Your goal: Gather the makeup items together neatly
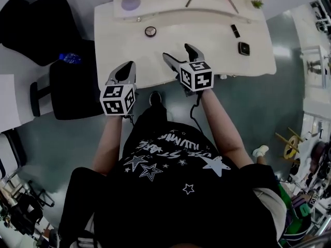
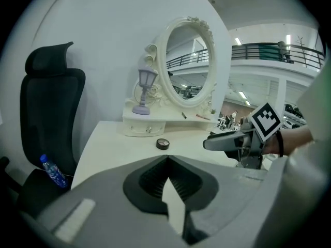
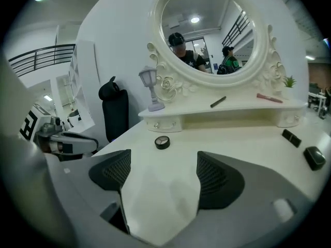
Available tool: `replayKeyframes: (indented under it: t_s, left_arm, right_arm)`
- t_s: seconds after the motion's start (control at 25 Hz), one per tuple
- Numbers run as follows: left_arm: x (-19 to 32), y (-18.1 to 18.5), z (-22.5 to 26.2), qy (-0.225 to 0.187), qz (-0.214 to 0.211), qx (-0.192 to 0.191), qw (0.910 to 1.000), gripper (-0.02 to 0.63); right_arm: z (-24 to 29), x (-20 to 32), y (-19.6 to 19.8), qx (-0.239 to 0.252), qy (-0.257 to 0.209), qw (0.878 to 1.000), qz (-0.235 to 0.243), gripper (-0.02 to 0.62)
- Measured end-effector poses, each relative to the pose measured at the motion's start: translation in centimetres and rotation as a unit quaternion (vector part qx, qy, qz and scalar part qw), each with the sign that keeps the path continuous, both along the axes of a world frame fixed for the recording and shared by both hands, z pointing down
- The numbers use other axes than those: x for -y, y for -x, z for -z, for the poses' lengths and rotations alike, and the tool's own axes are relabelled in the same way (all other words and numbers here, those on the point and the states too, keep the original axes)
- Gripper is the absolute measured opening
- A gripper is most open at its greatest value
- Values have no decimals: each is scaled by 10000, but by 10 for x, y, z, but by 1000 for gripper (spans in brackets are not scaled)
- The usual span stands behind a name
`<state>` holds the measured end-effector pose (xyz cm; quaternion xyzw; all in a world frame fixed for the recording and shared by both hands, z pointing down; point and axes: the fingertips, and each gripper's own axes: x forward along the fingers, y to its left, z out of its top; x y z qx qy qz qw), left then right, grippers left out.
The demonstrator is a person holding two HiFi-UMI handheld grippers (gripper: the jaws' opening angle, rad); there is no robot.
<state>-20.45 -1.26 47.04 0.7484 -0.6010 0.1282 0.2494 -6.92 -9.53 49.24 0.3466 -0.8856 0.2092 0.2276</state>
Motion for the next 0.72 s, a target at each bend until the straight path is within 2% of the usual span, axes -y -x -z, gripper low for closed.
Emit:
replayKeyframes:
  t_s: [0.44,0.72]
  left_arm:
    - [35,28,-17,241,230,-122,9994,2]
    - [47,38,-28,414,354,-154,9984,2]
  right_arm:
    - [-28,52,67,-414,-9,9973,604,410]
    - [-54,70,91,-850,36,9916,976,383]
